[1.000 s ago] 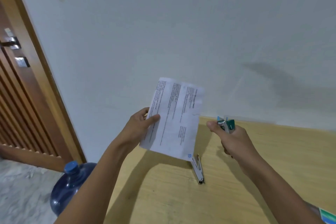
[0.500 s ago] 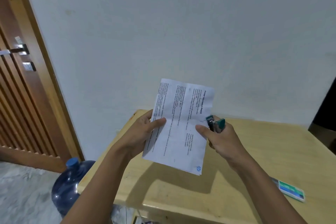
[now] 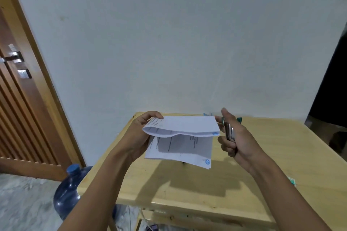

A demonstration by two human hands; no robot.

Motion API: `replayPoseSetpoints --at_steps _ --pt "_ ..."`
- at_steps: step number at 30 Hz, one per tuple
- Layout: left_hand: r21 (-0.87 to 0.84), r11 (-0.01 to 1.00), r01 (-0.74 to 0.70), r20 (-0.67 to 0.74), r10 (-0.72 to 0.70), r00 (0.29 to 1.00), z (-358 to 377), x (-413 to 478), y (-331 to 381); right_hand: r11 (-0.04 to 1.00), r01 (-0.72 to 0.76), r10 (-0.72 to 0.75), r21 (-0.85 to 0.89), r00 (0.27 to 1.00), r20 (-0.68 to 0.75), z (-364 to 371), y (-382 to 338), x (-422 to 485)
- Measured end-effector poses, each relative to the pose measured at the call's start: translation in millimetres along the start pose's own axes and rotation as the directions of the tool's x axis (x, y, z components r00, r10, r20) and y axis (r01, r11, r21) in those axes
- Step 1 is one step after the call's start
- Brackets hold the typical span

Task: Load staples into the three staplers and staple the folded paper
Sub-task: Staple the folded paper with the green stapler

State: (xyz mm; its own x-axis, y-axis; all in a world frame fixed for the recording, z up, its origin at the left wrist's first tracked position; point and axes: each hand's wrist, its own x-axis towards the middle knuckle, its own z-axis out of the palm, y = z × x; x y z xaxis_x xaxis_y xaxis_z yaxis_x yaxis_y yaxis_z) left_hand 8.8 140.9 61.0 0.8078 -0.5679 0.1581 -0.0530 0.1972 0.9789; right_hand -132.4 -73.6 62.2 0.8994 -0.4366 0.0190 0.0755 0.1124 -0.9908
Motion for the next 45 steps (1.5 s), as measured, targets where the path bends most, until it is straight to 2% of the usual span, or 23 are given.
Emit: replayPoseSetpoints --at_steps 3,5,9,11,13,16,25,32,39,45 --pt "0.047 0.998 -0.03 0.003 0.03 1.0 5 -1 0 0.993 -0.045 0.048 -0.112 0.999 0.025 1 0 -6" --pt "0.054 0.998 -0.024 -0.026 0.026 0.999 7 -1 2 0.989 -0.008 0.009 -0.145 1.0 0.006 -1 5 -4" --pt "-0.046 0.991 0.128 -0.084 -0.131 0.988 10 -1 9 0.986 0.061 -0.069 -0.152 0.996 -0.052 -4 11 1" --pt "-0.108 0.972 0.21 -0.018 -0.213 0.977 9 -2 11 0.985 0.08 -0.094 -0.151 0.992 -0.088 -6 12 3" --pt "-0.056 0.966 0.252 0.056 -0.249 0.967 7 -4 8 0.98 0.089 -0.109 -0.177 0.988 -0.11 -6 12 4" --pt "0.094 0.982 0.164 0.052 -0.169 0.984 4 -2 -1 0.98 0.075 -0.098 -0.184 0.988 -0.118 -4 13 6" --pt "0.105 0.991 0.078 0.016 -0.08 0.997 2 -1 -4 0.966 0.084 -0.102 -0.243 0.993 -0.062 5 19 6" --pt "0.07 0.991 0.113 0.026 -0.115 0.993 5 -3 -7 0.972 0.087 -0.111 -0.219 0.989 -0.098 12 20 6" --pt "0.17 0.984 0.062 -0.021 -0.06 0.998 4 -2 -10 0.981 0.07 -0.098 -0.181 0.984 -0.15 16 16 4" --pt "0.146 0.988 0.053 -0.014 -0.051 0.999 4 0 -7 0.966 0.155 -0.192 -0.207 0.967 -0.17 18 12 4"
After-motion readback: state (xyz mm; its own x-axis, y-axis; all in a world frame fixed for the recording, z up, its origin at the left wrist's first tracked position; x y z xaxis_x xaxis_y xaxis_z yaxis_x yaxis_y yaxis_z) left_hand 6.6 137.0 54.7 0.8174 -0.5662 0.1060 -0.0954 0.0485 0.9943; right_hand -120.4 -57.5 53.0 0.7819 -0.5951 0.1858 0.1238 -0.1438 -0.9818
